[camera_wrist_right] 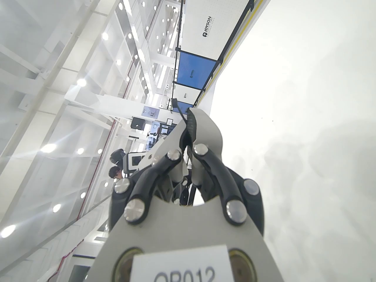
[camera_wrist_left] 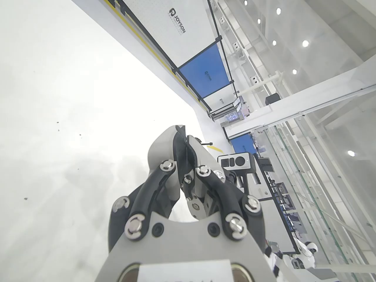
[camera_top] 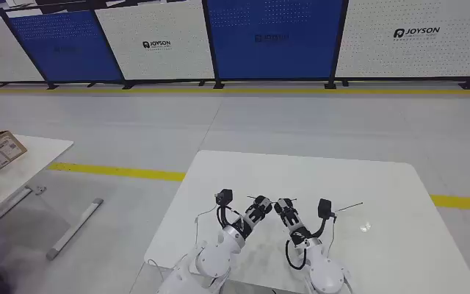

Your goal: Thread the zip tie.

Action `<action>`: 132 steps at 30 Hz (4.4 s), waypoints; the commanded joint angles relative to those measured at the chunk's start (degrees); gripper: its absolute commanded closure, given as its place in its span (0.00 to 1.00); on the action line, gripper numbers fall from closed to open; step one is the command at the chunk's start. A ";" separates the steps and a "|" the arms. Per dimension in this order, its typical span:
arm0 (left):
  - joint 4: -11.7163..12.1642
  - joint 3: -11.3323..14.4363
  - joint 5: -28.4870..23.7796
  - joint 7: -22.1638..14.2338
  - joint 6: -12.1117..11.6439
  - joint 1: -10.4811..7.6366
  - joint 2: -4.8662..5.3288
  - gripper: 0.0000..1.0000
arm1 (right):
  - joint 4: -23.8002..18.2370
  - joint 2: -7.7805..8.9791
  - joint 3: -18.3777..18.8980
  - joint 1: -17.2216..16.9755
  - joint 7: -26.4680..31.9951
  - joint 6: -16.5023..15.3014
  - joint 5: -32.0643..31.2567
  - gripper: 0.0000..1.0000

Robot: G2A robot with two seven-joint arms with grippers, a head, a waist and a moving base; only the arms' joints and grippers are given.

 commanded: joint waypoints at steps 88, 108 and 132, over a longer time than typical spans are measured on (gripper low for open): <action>-1.32 -2.74 -11.65 7.90 5.00 -1.25 -0.66 1.00 | -1.37 0.15 0.32 -0.71 -2.70 4.34 -5.02 0.00; -2.37 -5.54 -27.16 6.74 6.22 -1.59 -1.37 1.00 | 0.92 0.72 -3.12 0.66 -8.19 5.14 -26.63 0.00; -3.96 -7.56 -30.83 -1.37 10.50 -0.26 -0.73 1.00 | 1.54 2.57 -2.83 -0.62 -9.96 3.24 -48.95 0.00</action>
